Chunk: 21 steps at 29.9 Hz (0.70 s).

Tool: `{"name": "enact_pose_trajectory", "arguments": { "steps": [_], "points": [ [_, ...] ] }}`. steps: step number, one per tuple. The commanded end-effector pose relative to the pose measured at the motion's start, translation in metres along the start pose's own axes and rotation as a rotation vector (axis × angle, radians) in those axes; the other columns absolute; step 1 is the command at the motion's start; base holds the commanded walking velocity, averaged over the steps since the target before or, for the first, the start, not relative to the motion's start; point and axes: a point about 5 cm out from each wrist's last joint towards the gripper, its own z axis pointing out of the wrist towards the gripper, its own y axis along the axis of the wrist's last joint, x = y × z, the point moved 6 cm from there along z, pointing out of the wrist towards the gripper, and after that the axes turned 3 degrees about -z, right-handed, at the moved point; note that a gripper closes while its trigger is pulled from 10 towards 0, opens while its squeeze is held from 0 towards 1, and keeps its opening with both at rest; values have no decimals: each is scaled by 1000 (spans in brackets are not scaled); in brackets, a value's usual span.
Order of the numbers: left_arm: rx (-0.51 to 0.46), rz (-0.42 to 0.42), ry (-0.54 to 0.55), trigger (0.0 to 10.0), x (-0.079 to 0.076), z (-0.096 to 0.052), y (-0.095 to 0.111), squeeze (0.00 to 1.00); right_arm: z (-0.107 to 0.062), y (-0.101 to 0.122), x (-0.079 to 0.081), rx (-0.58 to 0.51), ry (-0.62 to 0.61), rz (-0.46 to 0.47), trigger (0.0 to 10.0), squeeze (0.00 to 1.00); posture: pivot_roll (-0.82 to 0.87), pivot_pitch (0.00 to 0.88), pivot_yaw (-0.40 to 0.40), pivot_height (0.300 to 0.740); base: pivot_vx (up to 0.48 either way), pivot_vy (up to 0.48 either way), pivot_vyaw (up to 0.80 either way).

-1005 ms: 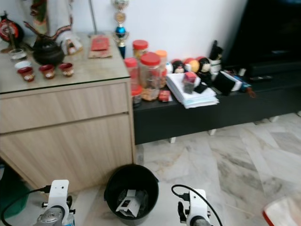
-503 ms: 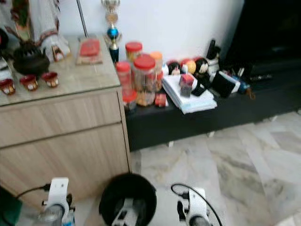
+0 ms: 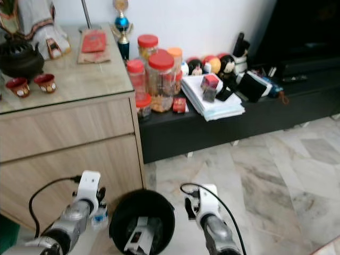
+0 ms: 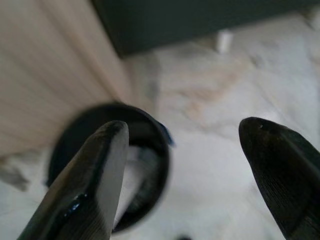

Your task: Picking trash to rubbish bin

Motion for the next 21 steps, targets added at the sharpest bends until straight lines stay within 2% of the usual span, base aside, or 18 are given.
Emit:
{"name": "enact_pose_trajectory", "arguments": {
  "steps": [1, 4, 6, 8, 14, 21],
  "points": [
    [-44, 8, -40, 10000, -11, 3, 15, 0, 4, 18, 2, -54, 22, 31, 10000, 0, -30, 54, -39, 740, 0, 0, 0],
    [-57, 3, -56, 10000, -15, 4, 21, 0, 5, 26, 4, -78, 36, 53, 10000, 0, -30, 54, -39, 740, 0, 0, 0],
    [-87, 14, -91, 10000, -30, 6, 34, 0, 9, 54, 11, -155, 85, 57, 10000, 0, -46, 63, -43, 740, 0, 0, 0],
    [-112, 17, -127, 10000, -43, 7, 43, 0, 10, 71, 19, -204, 136, 40, 10000, 0, -53, 70, -48, 740, 0, 0, 0],
    [-164, 31, -180, 10000, -58, 6, 54, 0, 8, 91, 30, -270, 224, 49, 10000, 0, -62, 84, -62, 740, 0, 0, 0],
    [-185, 51, -197, 10000, -63, 5, 59, 0, 5, 99, 31, -302, 263, 27, 10000, 0, -72, 88, -69, 740, 0, 0, 0]
  ]
}}
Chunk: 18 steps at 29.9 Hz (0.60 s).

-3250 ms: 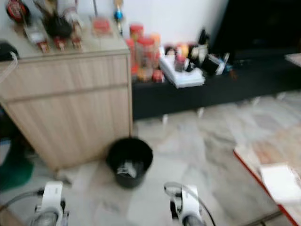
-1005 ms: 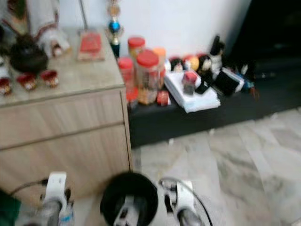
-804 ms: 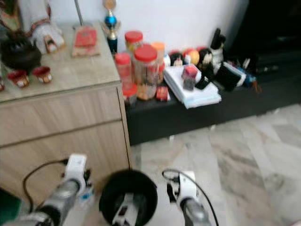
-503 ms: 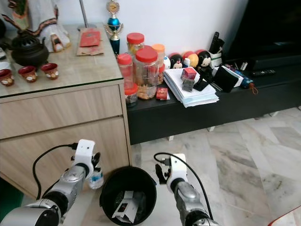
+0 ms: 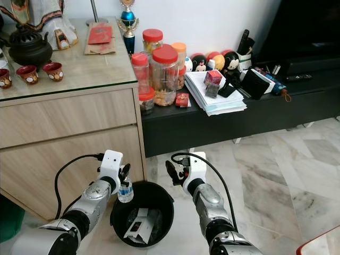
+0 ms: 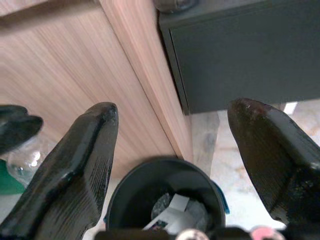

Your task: Picking trash to rubbish bin

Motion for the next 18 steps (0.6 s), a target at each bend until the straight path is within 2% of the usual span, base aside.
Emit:
{"name": "enact_pose_trajectory", "arguments": {
  "steps": [1, 6, 7, 8, 18],
  "points": [
    [-23, 33, -19, 10000, -4, 3, 10, 0, -1, 3, -2, -8, 1, -2, 10000, 0, -72, 88, -69, 740, 0, 0, 0],
    [-32, 39, -36, 10000, -6, 4, 12, 0, -1, 6, -3, -12, 2, -2, 10000, 0, -76, 84, -75, 740, 0, 0, 0],
    [-38, 45, -39, 10000, -7, 4, 15, 761, -1, 4, -1, -7, 14, -6, 10000, 0, -71, 85, -78, 740, 0, 0, 0],
    [-40, 47, -42, 10000, -7, 5, 16, 1000, -1, 3, 0, -5, 15, -5, 10000, 0, -68, 85, -81, 740, 0, 0, 0],
    [-43, 76, -43, 10000, -5, 3, 14, 1000, -3, -7, 3, 23, 16, 1, 10000, 0, -68, 81, -84, 740, 0, 0, 0]
  ]
}}
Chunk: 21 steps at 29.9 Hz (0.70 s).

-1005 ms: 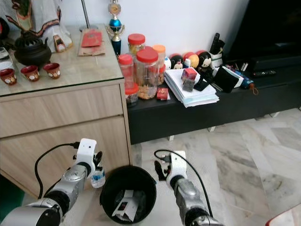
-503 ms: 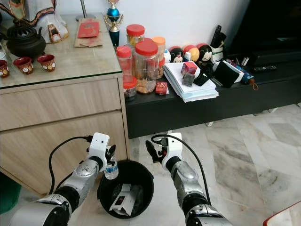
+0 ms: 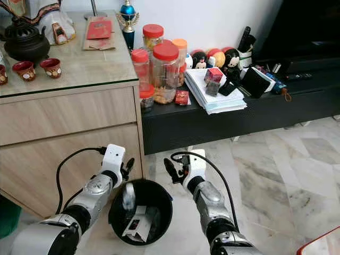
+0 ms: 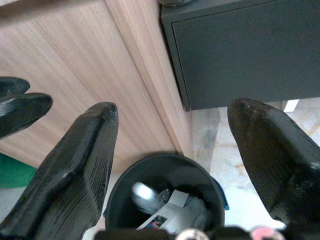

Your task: Picking trash to rubbish bin

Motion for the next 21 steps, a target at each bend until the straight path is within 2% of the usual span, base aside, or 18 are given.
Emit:
{"name": "enact_pose_trajectory", "arguments": {
  "steps": [1, 2, 3, 4, 8, 10, 12, 15, 16, 17, 18, 20, 21],
  "points": [
    [4, 18, -16, 10000, -2, -1, -3, 1000, -2, -5, -1, 15, -5, 2, 10000, 0, -68, 81, -84, 740, 0, 0, 0],
    [4, 21, -18, 10000, -2, -2, -4, 1000, -3, -7, -1, 21, -5, 0, 10000, 0, -67, 79, -83, 740, 0, 0, 0],
    [6, 39, -17, 10000, -1, -3, -6, 941, -4, -12, -2, 36, -9, -1, 10000, 0, -67, 79, -83, 740, 0, 0, 0],
    [11, 49, -13, 10000, 1, -4, -9, 0, -6, -16, -3, 49, -17, 1, 10000, 0, -64, 78, -81, 740, 0, 0, 0],
    [66, 71, 27, 10000, 16, -14, -30, 0, -15, -36, -10, 115, -57, -12, 10000, 0, -54, 83, -77, 740, 0, 0, 0],
    [110, 35, 103, 10000, 34, -24, -49, 0, -24, -54, -17, 168, -104, -2, 10000, 0, -48, 84, -74, 740, 0, 0, 0],
    [141, 34, 154, 10000, 46, -31, -61, 0, -30, -65, -20, 200, -132, 4, 10000, 0, -42, 84, -72, 740, 0, 0, 0],
    [218, 13, 236, 10000, 65, -49, -87, 0, -45, -86, -30, 263, -201, 5, 10000, 0, -31, 81, -67, 740, 0, 0, 0],
    [267, -20, 286, 10000, 74, -61, -104, 0, -56, -100, -36, 313, -240, -6, 10000, 0, -27, 77, -63, 740, 0, 0, 0],
    [267, -20, 286, 10000, 74, -61, -104, 0, -56, -100, -36, 313, -240, -6, 10000, 0, -27, 77, -63, 740, 0, 0, 0],
    [329, -48, 328, 10000, 82, -77, -125, 0, -70, -117, -42, 371, -285, -16, 10000, 0, -22, 73, -58, 740, 0, 0, 0],
    [383, -80, 371, 10000, 88, -91, -143, 0, -83, -130, -46, 407, -325, 6, 10000, 0, -23, 70, -54, 740, 0, 0, 0],
    [404, -133, 416, 10000, 92, -100, -151, 0, -91, -138, -49, 425, -354, 26, 10000, 0, -24, 65, -49, 740, 0, 0, 0]
  ]
}}
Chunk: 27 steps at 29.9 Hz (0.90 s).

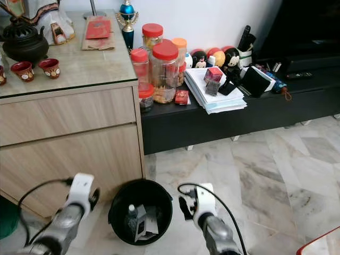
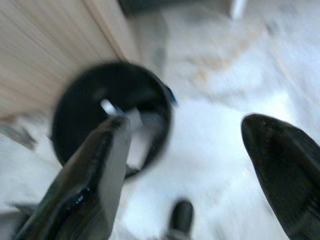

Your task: Picking trash to rubbish bin

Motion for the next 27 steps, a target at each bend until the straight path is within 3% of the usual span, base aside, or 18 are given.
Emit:
{"name": "enact_pose_trajectory", "arguments": {
  "steps": [1, 4, 8, 9, 11, 17, 27],
  "points": [
    [81, -80, 69, 10000, 14, -6, -24, 0, -8, -26, -12, 74, -62, 18, 10000, 0, -24, 65, -49, 740, 0, 0, 0],
    [123, -81, 100, 10000, 21, -11, -40, 0, -17, -46, -22, 129, -114, 26, 10000, 0, -11, 60, -46, 740, 0, 0, 0],
    [130, -78, 105, 10000, 22, -12, -42, 0, -18, -49, -24, 136, -128, 27, 10000, 0, -11, 60, -46, 740, 0, 0, 0],
    [169, -72, 104, 10000, 22, -18, -58, 0, -22, -58, -25, 147, -130, 45, 10000, 0, -37, 43, -34, 740, 0, 0, 0],
    [191, -72, 98, 10000, 21, -22, -67, 0, -24, -61, -25, 149, -136, 60, 10000, 0, -40, 39, -29, 740, 0, 0, 0],
    [153, -71, 71, 10000, 15, -17, -54, 0, -18, -51, -19, 133, -126, 58, 10000, 0, -37, 27, -18, 740, 0, 0, 0],
    [140, -61, 74, 10000, 18, -14, -48, 0, -12, -42, -8, 113, -98, 45, 10000, 0, -39, 9, -11, 740, 0, 0, 0]
  ]
}}
